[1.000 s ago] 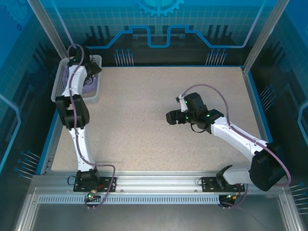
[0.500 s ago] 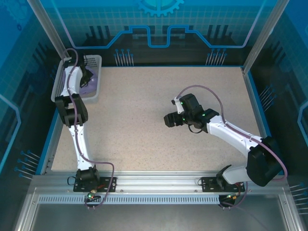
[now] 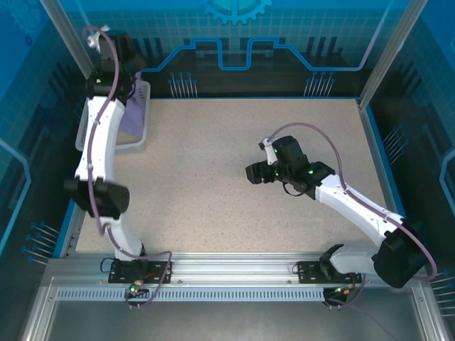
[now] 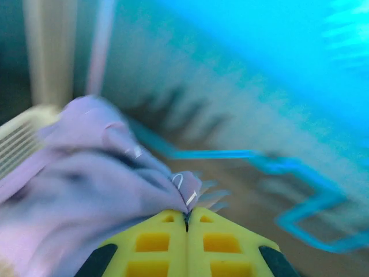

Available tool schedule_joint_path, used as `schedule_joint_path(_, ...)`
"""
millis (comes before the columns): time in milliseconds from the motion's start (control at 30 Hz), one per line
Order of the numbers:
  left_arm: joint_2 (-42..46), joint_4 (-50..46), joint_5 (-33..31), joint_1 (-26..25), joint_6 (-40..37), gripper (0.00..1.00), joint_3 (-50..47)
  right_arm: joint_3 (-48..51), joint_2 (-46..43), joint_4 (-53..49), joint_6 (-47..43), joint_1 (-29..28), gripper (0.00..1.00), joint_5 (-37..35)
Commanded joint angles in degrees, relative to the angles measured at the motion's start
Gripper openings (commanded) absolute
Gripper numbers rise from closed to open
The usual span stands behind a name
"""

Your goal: Fold and stack the t-shirts

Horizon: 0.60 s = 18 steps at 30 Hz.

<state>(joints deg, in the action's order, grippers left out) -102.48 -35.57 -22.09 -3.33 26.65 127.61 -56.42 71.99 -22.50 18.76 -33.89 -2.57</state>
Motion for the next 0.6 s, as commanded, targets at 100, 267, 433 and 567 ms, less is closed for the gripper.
schedule_joint_path(100,12.31,11.63,-0.87,-18.22,-12.53,0.00,3.31,-1.94,-5.12,-0.55,2.06,-1.18,0.80,-3.73)
schedule_joint_path(267,10.89,8.17,-0.47,-24.20,-10.45,0.00,5.87,-2.25,-7.83,-0.23,3.37,-1.09,0.84,-6.75)
schedule_joint_path(433,3.68,1.43,0.05,-24.09,-4.95,0.02,1.66,-1.89,-9.73,-2.22,7.13,0.97,0.90,-9.03)
schedule_joint_path(567,-8.12,-5.19,6.00,-21.71,0.77,0.32,2.45,0.39,-11.71,-4.51,11.54,6.00,0.94,-6.12)
